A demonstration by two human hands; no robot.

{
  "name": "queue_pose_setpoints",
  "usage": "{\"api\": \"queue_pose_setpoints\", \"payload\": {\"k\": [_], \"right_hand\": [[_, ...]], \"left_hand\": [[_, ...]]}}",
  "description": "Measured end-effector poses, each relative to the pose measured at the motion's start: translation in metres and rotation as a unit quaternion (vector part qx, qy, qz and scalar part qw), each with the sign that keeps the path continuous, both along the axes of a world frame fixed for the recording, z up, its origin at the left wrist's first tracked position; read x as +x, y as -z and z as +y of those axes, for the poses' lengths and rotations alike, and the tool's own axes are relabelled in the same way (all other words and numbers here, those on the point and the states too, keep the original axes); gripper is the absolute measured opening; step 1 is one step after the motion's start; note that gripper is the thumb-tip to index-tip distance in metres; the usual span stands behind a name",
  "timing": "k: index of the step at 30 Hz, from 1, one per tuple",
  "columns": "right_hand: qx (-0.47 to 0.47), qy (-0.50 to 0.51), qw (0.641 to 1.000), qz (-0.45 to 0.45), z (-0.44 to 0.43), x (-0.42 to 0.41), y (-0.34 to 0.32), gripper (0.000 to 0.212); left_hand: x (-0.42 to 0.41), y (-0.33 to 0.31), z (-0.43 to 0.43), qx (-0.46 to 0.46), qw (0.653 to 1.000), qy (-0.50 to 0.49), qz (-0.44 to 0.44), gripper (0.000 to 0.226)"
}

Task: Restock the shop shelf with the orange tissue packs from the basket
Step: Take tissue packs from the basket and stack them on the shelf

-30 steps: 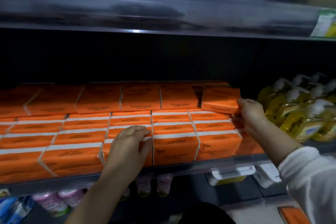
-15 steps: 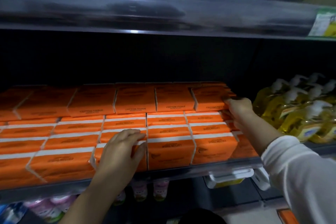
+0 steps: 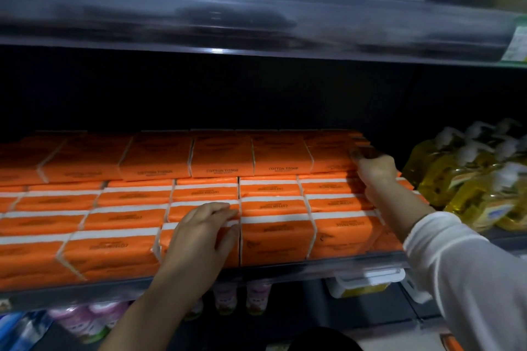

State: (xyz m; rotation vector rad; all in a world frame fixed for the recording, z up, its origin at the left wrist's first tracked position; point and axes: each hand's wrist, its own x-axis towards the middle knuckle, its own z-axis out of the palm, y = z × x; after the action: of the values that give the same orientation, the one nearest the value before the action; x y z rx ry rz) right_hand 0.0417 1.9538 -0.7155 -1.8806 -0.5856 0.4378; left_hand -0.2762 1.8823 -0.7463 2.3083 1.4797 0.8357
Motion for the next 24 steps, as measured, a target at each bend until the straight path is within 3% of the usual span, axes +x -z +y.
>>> {"api": "queue_pose_setpoints", "payload": {"k": [3,6,9,12,16,19,24], "right_hand": [[-0.005,-0.012,1.0,-0.025,-0.003,0.001,-0.003,0.05],[-0.01,-0.008,0.991,-0.131,-0.017,-0.004,-0.013,0.044],[0.017,-0.039,0.961,-0.272,-0.039,-0.014,-0.017,0.041],[0.04,-0.123,0.914,-0.386,-0.059,-0.023,-0.014,0.034],[0.017,-0.261,0.852,-0.454,-0.082,-0.051,-0.016,0.042],[-0.03,-0.342,0.814,-0.468,-0.09,-0.096,-0.02,0.047],[0.018,-0.474,0.75,-0.461,-0.102,-0.203,-0.019,0.057]], "left_hand": [[0.0,0.0,0.0,-0.003,1.0,0.0,-0.005,0.034],[0.0,0.001,0.0,-0.004,1.0,0.004,0.002,0.035],[-0.002,0.0,-0.002,0.006,1.0,0.009,0.007,0.035],[-0.006,-0.009,-0.005,0.086,0.996,-0.025,0.01,0.043],[-0.029,-0.02,-0.008,0.134,0.988,-0.08,0.003,0.039],[-0.063,-0.028,-0.015,0.108,0.987,-0.119,0.026,0.04],[-0.147,-0.054,-0.056,0.069,0.973,-0.203,0.083,0.039]]}}
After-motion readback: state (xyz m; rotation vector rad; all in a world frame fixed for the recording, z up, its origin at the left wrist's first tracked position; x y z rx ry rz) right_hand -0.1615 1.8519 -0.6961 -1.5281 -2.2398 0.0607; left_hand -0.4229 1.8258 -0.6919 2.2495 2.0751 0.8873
